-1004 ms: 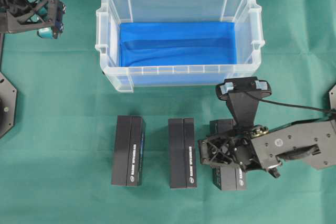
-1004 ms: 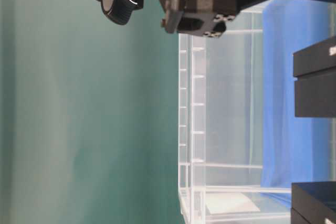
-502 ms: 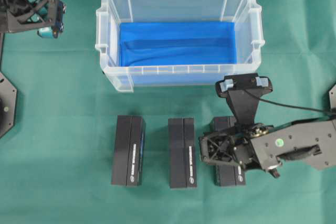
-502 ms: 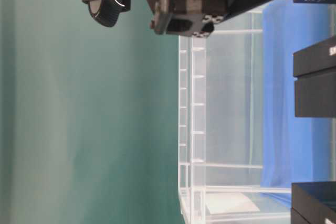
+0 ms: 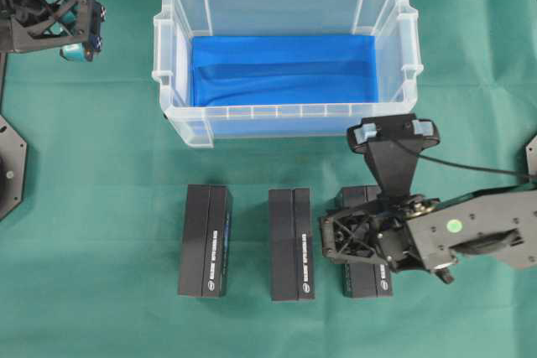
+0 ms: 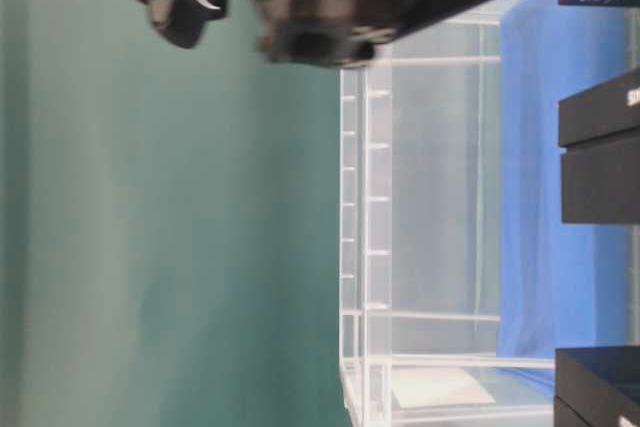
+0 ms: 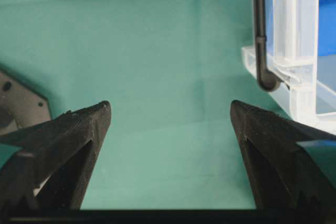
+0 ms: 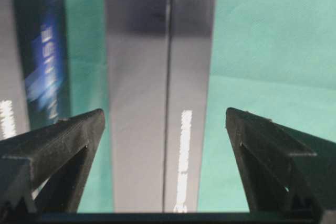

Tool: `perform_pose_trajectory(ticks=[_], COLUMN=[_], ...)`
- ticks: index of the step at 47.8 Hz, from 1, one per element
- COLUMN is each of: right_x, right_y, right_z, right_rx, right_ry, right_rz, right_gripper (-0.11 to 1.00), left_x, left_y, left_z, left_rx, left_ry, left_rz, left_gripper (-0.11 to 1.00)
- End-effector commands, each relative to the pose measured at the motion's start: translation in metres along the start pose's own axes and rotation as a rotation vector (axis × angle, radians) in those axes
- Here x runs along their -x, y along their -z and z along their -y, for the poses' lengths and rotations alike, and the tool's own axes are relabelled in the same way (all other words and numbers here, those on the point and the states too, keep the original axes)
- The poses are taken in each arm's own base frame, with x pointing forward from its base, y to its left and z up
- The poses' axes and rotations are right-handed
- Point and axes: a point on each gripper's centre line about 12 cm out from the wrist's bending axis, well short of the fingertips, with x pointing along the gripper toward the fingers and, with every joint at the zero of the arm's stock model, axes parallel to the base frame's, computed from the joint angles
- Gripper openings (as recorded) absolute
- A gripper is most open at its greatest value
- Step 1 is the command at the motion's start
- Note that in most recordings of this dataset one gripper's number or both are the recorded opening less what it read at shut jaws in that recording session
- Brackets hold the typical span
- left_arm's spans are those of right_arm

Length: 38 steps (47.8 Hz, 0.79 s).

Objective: Take out the box from the case.

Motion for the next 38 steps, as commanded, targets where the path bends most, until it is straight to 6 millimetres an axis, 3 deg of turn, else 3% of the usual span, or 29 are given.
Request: perform_pose_trajectory(ticks=[1, 11, 19, 38], right_x=[0.034, 0.083, 0.111, 0.114], right_y=[-0.005, -0.018, -0.027, -0.029], right_z=[-0.005, -0.003, -0.007, -0.006], right_rx=[-0.015, -0.028, -0.015, -0.006], right_ry=[-0.069, -0.071, -0.085, -0.080], right_rz=[-0.019, 0.017, 0.057, 0.068], right_gripper=[0.93, 0.92, 0.92, 0.92], left_x=[0.005, 0.005, 0.005, 0.005], left_y=[-0.002, -0.002, -0.002, -0.002], left_z=[0.000, 0.001, 0.001, 0.000], left_rx=[0.004, 0.003, 0.001, 0.004], left_ry=[0.017, 0.017, 0.017, 0.017], left_rz=[0.011, 0.009, 0.010, 0.011], left_gripper=[0.95, 0.95, 0.95, 0.95])
